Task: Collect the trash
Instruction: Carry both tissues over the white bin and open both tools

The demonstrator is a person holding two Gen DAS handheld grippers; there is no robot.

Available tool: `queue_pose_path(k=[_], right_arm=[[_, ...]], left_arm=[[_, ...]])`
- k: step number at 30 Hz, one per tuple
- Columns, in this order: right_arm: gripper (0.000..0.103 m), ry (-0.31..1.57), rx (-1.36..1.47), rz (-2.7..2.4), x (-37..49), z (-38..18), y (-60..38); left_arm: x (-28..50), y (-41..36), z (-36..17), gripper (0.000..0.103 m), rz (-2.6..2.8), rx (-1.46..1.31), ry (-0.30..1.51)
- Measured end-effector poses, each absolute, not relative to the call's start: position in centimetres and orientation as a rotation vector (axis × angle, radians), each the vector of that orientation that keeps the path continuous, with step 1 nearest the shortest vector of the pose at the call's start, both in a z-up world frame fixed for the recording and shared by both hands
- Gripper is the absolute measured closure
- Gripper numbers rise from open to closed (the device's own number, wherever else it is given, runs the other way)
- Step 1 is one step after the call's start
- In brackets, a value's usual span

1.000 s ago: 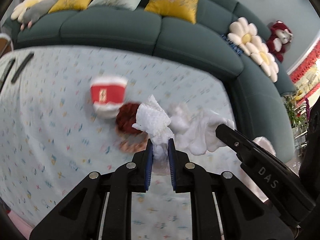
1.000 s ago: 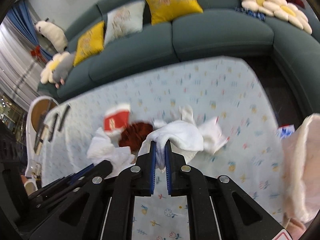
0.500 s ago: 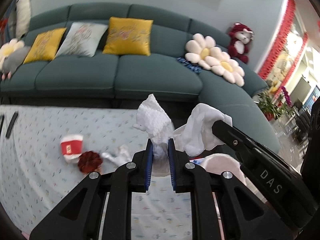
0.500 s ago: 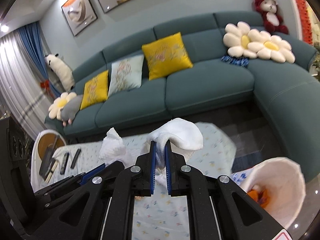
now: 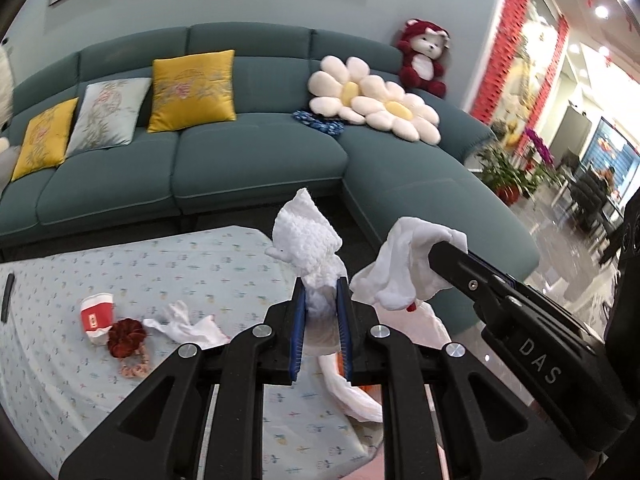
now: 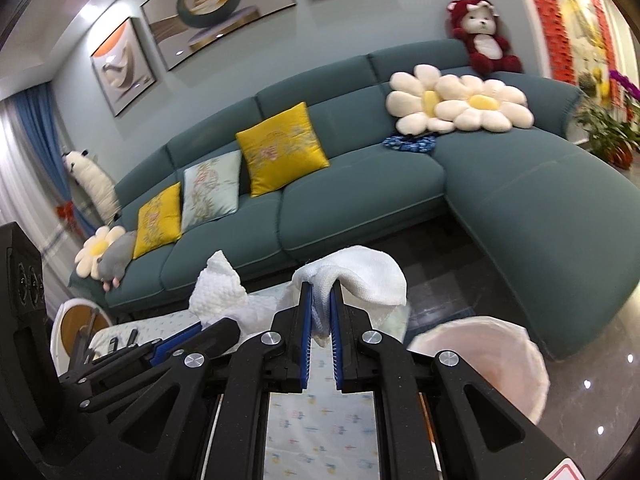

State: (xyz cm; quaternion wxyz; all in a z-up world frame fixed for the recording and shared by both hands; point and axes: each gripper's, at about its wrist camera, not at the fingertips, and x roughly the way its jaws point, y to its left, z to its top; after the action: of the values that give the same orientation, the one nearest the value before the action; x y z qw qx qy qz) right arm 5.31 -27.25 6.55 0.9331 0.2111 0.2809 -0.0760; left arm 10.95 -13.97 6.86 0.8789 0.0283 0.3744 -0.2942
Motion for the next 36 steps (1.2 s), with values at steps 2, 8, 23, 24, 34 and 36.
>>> queue_pose_path(k=[2,8,23,24,34,36], right_arm=[[0.095,0.578,0.447,-0.181,4.4,5.9,-28.7],[0.095,0.595,0.492,-0.242,2.0,3.7,-31.8],[0.095,0.675,0.583,-0.332,-0.6,-2.5,-36.4],[0.095,0.684,0.587,-0.335,-0.6,-3.0,-36.5],[0.082,0.7,0.57,-0.374,-0.6,-3.3,-36.5],[0.082,0.698,0.567,-0.369,-0.5,-3.1,-36.3]], left_arm=[[10.3,-15.4,6.5,0.088,-0.632,0.077,0.785],[8.7,-19.2,5.2,0.088,-0.683,0.129,0.804],[7.3,-25.4,0.3,0.088,-0.749,0.209,0.919],[7.3,-25.6,0.0,0.088,-0.748,0.211,0.924],[7.8,-25.6,-0.9,0.069,-0.708,0.196,0.95],[7.9,-25.2,-0.7,0.069,-0.701,0.187,0.952]])
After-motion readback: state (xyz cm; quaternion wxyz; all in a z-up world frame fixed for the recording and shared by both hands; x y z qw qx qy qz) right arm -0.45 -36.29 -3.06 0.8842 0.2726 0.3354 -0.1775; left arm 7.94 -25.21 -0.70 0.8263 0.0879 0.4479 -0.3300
